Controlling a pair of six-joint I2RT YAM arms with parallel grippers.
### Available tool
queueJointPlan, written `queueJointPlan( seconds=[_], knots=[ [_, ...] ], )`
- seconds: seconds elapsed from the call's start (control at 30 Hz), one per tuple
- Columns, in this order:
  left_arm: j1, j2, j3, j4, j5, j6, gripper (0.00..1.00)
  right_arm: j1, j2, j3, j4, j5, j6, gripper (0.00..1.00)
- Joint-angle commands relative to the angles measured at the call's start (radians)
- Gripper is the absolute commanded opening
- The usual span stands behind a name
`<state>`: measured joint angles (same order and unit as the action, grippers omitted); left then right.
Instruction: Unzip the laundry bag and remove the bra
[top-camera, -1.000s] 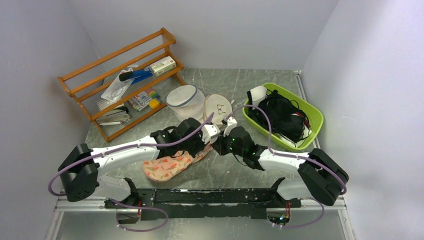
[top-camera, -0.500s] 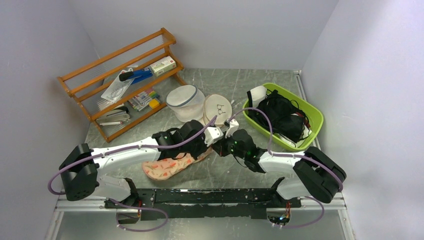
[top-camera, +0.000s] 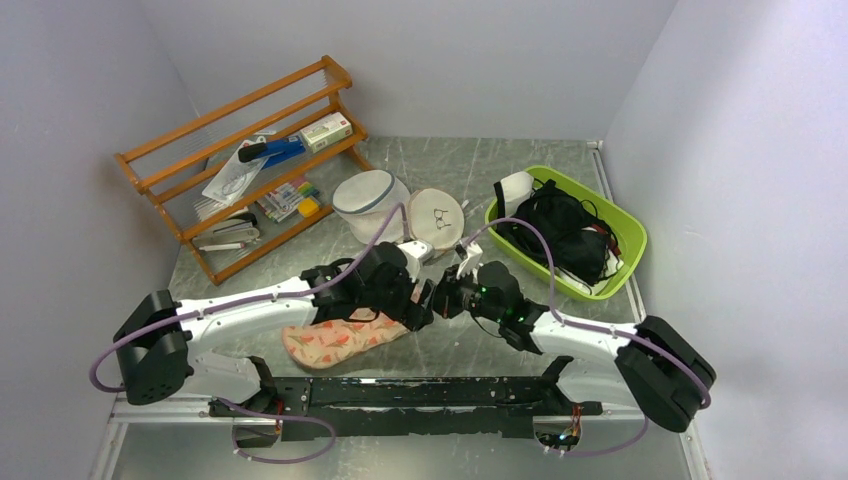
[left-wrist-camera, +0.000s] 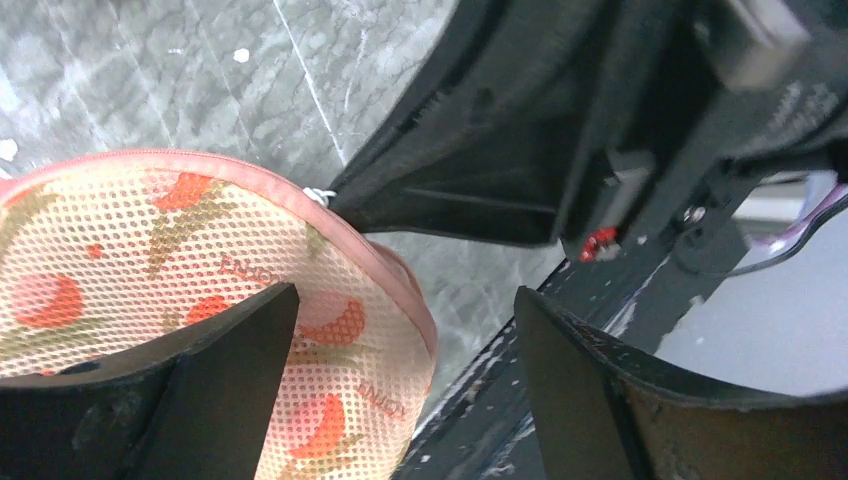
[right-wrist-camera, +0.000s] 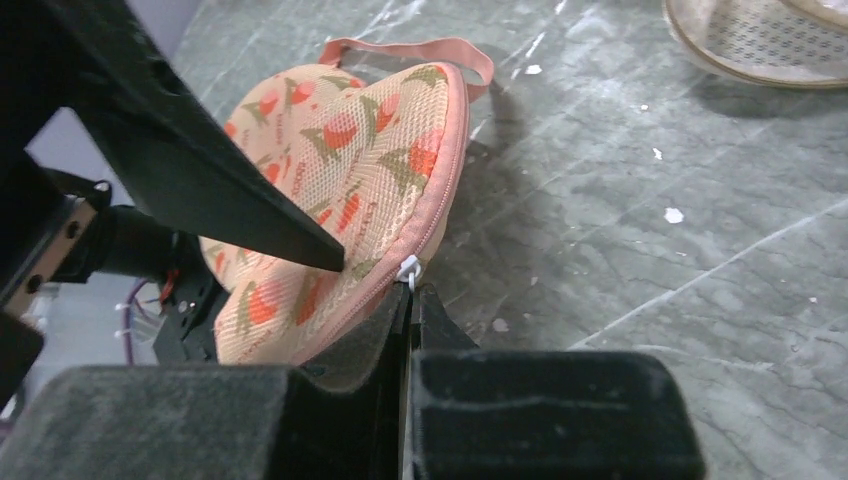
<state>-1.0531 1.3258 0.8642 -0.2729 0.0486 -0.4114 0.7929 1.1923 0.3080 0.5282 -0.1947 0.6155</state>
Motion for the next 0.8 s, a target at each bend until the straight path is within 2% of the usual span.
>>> queueJointPlan(
  seconds=[0.0, 0.1, 0.27, 0.5, 0.77],
  knots=[
    [-0.011, -0.012, -0.001, 0.032, -0.060, -0.265, 0.88, 0.005, -0.067, 0.010, -0.062, -0.067, 0.001, 0.00],
    [-0.022, 0.021, 0.045, -0.017, -0.120, -0.286, 0.82, 0.006, -0.073, 0.040, -0.124, -0.106, -0.036, 0.00],
    [-0.059, 0.094, 0.140, -0.138, -0.244, -0.275, 0.63, 0.007, -0.091, 0.031, -0.175, -0.097, -0.086, 0.00],
    [-0.090, 0.172, 0.195, -0.215, -0.281, -0.274, 0.43, 0.008, -0.101, 0.032, -0.173, -0.124, -0.088, 0.00],
    [-0.110, 0.198, 0.171, -0.223, -0.271, -0.294, 0.41, 0.007, -0.115, 0.007, -0.181, -0.104, -0.100, 0.00]
  ],
)
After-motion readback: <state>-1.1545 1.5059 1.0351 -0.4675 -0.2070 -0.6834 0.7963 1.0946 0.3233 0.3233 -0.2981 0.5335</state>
